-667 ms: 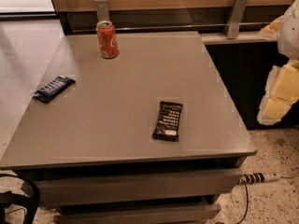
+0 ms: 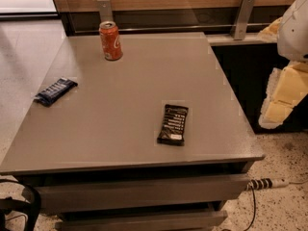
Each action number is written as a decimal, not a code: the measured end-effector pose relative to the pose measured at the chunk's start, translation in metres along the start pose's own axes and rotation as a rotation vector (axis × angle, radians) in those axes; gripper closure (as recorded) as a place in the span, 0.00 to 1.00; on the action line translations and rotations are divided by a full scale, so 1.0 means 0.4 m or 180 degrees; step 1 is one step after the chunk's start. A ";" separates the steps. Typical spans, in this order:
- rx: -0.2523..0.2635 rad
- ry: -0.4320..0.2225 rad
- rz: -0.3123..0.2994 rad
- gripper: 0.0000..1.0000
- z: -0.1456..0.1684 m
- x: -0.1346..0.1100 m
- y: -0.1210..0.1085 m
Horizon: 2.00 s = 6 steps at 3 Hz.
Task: Move rxbar chocolate near coke can
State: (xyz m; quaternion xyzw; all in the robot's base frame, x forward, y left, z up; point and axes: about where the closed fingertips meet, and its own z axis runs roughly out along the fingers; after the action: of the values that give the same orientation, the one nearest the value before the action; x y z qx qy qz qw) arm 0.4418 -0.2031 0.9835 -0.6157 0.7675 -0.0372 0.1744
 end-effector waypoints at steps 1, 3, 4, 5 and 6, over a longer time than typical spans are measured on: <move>-0.0175 -0.0125 -0.0162 0.00 0.059 -0.053 -0.004; -0.0439 -0.0137 -0.0309 0.00 0.211 -0.154 0.031; -0.0465 0.0038 -0.0290 0.00 0.273 -0.178 0.036; -0.0483 0.0167 -0.0275 0.00 0.330 -0.199 0.033; -0.0547 0.0169 -0.0240 0.00 0.377 -0.215 0.029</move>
Offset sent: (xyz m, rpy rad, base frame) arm 0.0281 0.0813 -0.0830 0.0814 0.1455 0.1724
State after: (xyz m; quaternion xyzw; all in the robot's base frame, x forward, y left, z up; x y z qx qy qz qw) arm 0.4937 -0.0943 0.8580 -0.6557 0.7484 0.0059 0.0991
